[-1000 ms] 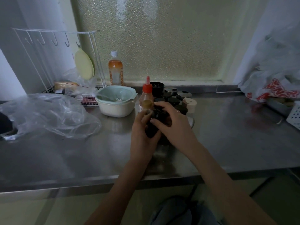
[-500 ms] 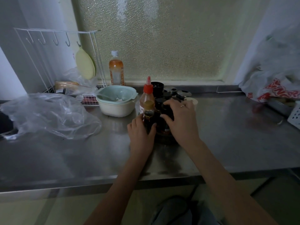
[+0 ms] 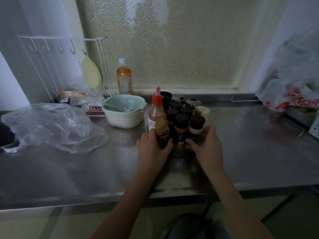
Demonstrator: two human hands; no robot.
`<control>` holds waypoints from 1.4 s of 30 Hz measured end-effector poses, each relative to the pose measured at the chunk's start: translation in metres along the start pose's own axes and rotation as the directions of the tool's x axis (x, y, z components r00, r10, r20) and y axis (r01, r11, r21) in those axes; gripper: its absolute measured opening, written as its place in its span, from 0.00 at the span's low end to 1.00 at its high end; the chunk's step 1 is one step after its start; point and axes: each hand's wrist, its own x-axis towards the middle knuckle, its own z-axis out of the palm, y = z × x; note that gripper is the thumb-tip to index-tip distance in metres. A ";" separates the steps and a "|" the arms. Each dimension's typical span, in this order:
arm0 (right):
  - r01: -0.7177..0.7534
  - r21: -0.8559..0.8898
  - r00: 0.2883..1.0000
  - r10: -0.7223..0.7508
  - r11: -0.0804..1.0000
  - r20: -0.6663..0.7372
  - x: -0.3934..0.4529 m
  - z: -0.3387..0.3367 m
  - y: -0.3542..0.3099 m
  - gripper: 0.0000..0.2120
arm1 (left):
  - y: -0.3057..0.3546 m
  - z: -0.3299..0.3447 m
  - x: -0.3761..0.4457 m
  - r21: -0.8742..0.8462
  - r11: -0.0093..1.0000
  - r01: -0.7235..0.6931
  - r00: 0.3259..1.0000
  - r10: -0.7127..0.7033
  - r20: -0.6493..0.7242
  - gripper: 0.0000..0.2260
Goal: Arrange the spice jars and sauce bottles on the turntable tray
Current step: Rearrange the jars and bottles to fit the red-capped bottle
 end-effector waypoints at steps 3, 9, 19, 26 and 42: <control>-0.007 -0.057 0.998 0.010 0.998 0.058 0.013 -0.002 0.000 0.21 | -0.001 0.000 0.002 -0.054 0.999 0.001 0.999 0.001 0.048 0.12; 0.003 -0.056 0.997 0.001 0.998 0.081 0.016 -0.002 0.004 0.18 | 0.005 -0.001 0.004 -0.045 0.998 -0.047 0.998 0.048 0.027 0.11; -0.034 0.039 0.998 0.032 0.999 0.052 0.014 0.002 0.004 0.14 | 0.000 0.001 0.017 -0.176 0.976 0.127 0.991 -0.130 -0.008 0.11; -0.013 0.084 0.999 0.016 0.996 -0.041 -0.006 -0.006 0.004 0.15 | -0.006 0.003 0.014 -0.163 0.982 0.100 0.994 -0.106 -0.030 0.11; 0.225 -0.283 0.963 -0.169 0.932 0.209 0.008 0.012 0.016 0.13 | -0.025 0.010 0.030 -0.085 0.984 -0.154 0.923 0.174 0.343 0.15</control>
